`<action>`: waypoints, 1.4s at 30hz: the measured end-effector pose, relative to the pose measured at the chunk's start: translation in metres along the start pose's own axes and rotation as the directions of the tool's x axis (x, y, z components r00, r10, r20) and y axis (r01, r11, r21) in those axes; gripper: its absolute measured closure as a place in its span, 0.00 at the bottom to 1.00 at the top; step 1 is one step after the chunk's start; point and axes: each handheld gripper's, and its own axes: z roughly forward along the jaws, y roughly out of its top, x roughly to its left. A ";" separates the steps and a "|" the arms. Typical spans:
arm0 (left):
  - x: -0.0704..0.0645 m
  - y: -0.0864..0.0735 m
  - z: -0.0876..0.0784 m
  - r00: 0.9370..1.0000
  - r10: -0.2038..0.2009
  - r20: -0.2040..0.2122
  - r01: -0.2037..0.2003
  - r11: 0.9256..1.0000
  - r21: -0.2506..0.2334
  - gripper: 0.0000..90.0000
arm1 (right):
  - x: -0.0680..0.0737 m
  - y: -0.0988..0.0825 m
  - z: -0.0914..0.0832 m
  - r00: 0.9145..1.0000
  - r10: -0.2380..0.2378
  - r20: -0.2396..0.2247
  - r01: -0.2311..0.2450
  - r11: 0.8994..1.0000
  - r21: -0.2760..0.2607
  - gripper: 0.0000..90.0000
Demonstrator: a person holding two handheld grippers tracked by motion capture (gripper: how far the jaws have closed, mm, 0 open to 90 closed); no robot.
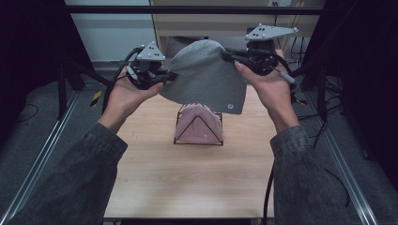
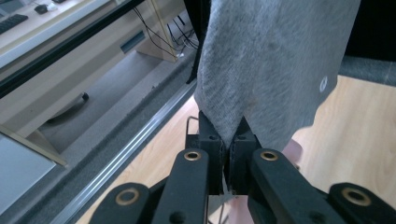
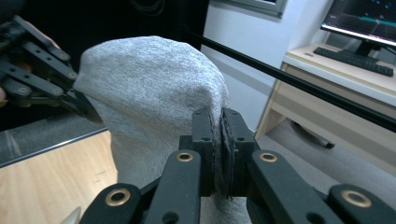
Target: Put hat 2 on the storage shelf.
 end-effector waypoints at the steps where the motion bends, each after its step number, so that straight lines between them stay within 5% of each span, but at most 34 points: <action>1: 0.001 0.000 0.005 1.000 -0.004 -0.006 0.004 1.000 -0.003 0.97 | -0.004 -0.003 0.004 1.000 -0.002 0.007 0.002 1.000 0.004 0.95; 10: 0.008 -0.012 0.040 0.999 0.003 -0.050 -0.002 1.000 0.027 0.97 | -0.029 -0.027 0.036 0.999 0.024 0.033 -0.025 0.999 0.037 0.95; 21: 0.021 -0.037 0.070 0.996 -0.022 -0.082 0.026 0.999 0.040 0.97 | -0.033 -0.050 0.069 0.997 0.011 0.076 -0.019 0.994 0.111 0.95; 32: 0.024 -0.058 0.079 0.996 -0.058 -0.068 0.062 0.996 0.066 0.97 | -0.027 -0.069 0.080 0.998 0.028 0.047 -0.034 0.991 0.131 0.95; 42: 0.026 -0.026 0.065 0.996 -0.045 -0.080 0.046 0.999 0.004 0.97 | -0.033 -0.044 0.064 0.996 0.014 0.088 -0.022 0.995 0.092 0.95</action>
